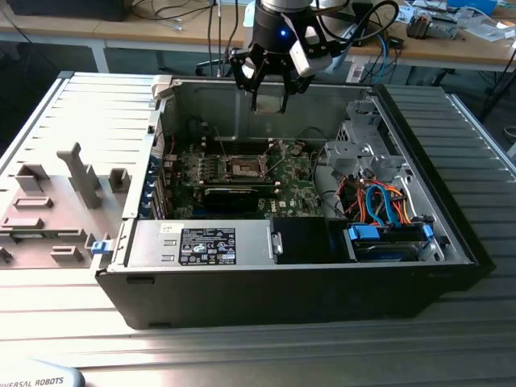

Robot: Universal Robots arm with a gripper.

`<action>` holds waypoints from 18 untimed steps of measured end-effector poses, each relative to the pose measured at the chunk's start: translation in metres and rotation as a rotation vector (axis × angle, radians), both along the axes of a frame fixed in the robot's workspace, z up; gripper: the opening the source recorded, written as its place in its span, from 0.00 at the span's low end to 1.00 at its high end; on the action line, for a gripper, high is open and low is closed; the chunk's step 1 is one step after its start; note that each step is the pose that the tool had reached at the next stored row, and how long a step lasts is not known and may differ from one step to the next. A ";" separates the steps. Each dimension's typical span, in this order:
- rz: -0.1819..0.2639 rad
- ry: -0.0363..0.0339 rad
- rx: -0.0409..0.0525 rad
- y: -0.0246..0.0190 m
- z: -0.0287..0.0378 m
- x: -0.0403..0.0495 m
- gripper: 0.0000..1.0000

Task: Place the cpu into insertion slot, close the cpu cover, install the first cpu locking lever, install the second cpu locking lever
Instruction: 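Place the cpu into insertion slot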

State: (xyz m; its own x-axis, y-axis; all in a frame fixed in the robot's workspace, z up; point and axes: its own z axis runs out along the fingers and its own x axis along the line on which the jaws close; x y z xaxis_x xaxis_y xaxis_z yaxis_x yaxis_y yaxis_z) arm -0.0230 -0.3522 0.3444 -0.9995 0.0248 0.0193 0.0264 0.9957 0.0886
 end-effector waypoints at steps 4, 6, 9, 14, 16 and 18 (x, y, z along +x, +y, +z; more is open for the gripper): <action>0.000 0.0000 0.0001 0.0000 -0.0007 0.0000 0.54; 0.000 0.0000 0.0000 0.0000 -0.0010 0.0000 0.54; 0.000 0.0000 0.0001 0.0000 -0.0017 0.0000 0.54; 0.000 0.0000 0.0001 0.0000 -0.0027 0.0000 0.54; 0.000 0.0000 0.0000 0.0000 -0.0030 0.0000 0.54; 0.000 0.0000 0.0000 0.0000 -0.0033 0.0000 0.54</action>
State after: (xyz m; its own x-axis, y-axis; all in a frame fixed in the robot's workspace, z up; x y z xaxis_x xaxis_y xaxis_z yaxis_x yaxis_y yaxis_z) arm -0.0230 -0.3522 0.3411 -0.9995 0.0248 0.0193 0.0264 0.9957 0.0887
